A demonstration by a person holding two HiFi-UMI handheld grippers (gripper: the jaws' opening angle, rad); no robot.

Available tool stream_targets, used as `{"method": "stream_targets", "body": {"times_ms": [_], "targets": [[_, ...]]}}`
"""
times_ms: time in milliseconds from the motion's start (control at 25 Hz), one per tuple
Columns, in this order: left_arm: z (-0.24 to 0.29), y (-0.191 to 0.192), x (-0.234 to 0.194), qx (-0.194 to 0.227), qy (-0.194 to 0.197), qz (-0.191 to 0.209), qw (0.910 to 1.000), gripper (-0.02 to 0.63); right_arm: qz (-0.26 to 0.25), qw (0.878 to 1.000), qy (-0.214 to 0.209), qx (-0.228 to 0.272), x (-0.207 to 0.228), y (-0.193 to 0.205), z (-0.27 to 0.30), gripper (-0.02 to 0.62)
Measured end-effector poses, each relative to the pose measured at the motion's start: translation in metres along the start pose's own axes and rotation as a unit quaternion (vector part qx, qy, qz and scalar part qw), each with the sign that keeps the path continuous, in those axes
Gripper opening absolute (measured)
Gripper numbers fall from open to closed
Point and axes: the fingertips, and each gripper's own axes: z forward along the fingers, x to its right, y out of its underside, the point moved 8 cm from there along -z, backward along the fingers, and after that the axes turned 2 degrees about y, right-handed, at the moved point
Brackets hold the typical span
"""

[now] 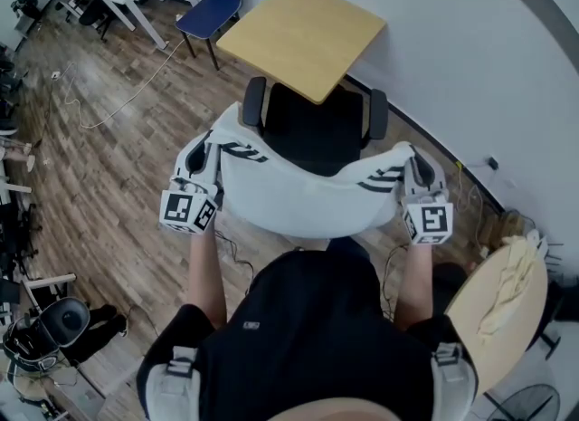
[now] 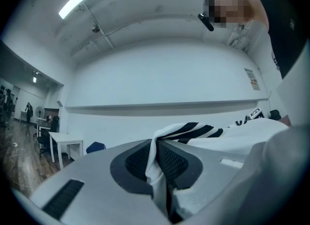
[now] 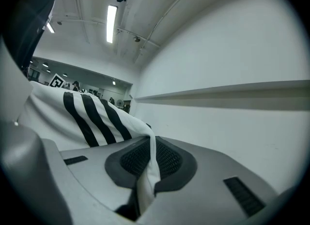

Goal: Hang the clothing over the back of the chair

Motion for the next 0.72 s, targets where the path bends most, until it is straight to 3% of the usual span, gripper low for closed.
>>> {"method": "stream_targets", "body": {"times_ms": [520,720], "targets": [[-0.009,0.012,-0.007,-0.018,-0.006,-0.009,0.9998,0.038,0.014,1.0,-0.002,-0.021,-0.005,0.011,-0.001,0.031],[-0.028,0.021,-0.007,-0.035,-0.01,-0.015,0.9992,0.046,0.017,0.998,0.005,-0.053,-0.013,0.017,-0.013,0.037]]}}
